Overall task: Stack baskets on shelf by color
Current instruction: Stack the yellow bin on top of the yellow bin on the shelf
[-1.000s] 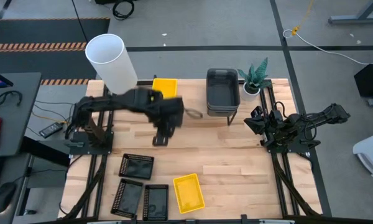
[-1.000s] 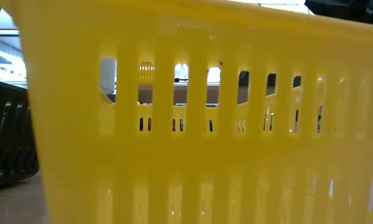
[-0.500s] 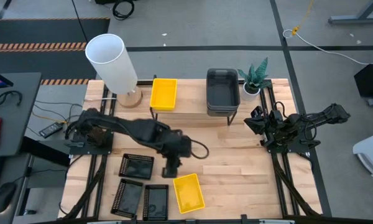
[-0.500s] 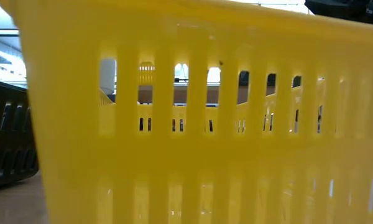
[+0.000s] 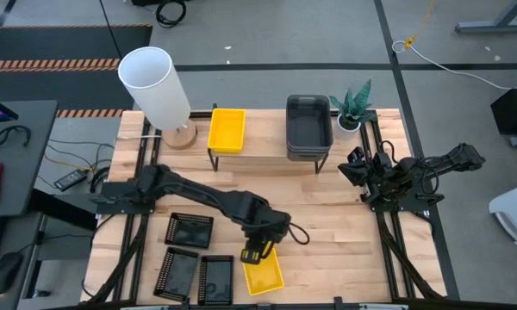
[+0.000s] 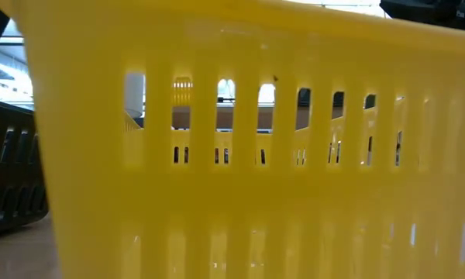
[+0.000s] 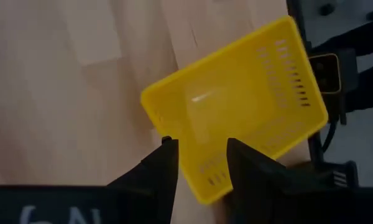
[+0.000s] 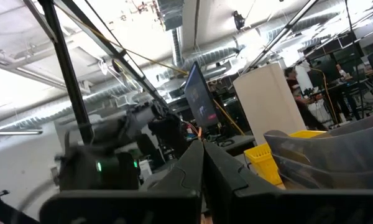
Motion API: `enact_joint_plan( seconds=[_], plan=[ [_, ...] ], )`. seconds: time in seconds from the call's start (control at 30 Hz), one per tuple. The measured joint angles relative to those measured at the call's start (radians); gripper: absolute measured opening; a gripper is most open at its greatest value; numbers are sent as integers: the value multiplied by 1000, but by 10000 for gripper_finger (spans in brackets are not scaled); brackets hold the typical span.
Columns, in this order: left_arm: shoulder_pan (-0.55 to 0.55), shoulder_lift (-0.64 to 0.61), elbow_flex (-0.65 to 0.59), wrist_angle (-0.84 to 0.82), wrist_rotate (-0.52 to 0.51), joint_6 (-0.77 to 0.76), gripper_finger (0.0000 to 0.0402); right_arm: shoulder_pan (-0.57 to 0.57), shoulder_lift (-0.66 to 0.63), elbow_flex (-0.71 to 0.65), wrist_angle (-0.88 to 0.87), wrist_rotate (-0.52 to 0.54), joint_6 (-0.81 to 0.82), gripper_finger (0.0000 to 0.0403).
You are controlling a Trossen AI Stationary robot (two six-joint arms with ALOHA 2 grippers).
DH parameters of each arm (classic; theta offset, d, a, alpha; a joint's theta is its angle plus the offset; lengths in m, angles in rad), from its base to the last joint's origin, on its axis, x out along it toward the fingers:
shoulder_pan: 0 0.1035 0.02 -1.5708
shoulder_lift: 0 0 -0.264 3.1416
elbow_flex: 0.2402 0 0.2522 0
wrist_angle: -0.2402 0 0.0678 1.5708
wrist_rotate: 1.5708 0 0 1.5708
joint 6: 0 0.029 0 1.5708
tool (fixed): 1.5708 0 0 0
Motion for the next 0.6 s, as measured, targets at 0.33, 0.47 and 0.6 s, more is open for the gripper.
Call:
enact_joint_plan(
  seconds=[0.33, 0.47, 0.6],
  plan=[
    [-17, 95, 0, -29, -21, -142, 195, 0, 0, 0, 1, 0, 0, 16],
    [-21, 112, 0, -38, -63, -153, 218, 0, 0, 0, 0, 0, 0, 16],
    [-29, 152, 0, -52, -71, -170, 214, 0, 0, 0, 1, 0, 0, 16]
  ],
)
